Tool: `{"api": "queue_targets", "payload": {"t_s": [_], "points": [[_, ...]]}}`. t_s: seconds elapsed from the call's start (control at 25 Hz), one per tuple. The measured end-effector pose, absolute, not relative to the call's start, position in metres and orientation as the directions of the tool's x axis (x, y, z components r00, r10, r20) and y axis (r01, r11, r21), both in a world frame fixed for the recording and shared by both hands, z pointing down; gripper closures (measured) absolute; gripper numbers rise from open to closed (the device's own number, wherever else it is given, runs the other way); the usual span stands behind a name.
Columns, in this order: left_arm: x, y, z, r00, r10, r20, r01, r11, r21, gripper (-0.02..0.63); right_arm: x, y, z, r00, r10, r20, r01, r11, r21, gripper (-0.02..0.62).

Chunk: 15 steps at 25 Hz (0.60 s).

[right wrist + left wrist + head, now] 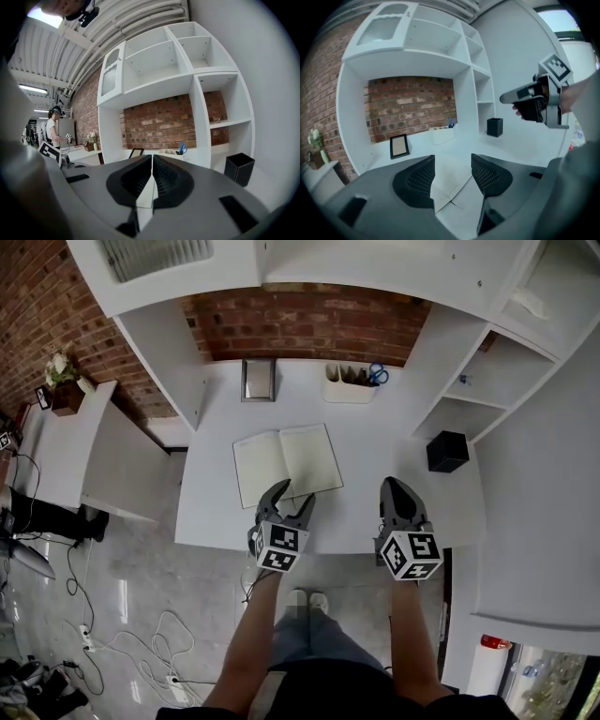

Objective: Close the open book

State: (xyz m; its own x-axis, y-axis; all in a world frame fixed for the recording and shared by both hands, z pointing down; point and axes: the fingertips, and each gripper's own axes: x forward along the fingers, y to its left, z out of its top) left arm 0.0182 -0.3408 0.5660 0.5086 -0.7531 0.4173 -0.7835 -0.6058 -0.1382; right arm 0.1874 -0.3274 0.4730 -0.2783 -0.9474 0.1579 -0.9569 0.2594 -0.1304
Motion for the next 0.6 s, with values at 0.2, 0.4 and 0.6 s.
{"api": "queue_targets", "payload": {"t_s": [0.2, 0.4, 0.6], "points": [[0.032, -0.351, 0.606, 0.444, -0.699, 0.560, -0.692, -0.665, -0.281, 0.388, 0.193, -0.336, 0.487, -0.289, -0.939, 0.188, -0.954, 0.266, -0.135, 0.597], [0.039, -0.356, 0.639, 0.344, -0.661, 0.666, -0.553, -0.716, -0.425, 0.388, 0.196, -0.342, 0.498, -0.294, -0.933, 0.208, -0.952, 0.267, -0.148, 0.597], [0.047, -0.362, 0.662, 0.256, -0.633, 0.730, -0.375, -0.762, -0.529, 0.388, 0.195, -0.348, 0.509, -0.304, -0.924, 0.231, -0.950, 0.276, -0.147, 0.597]]}}
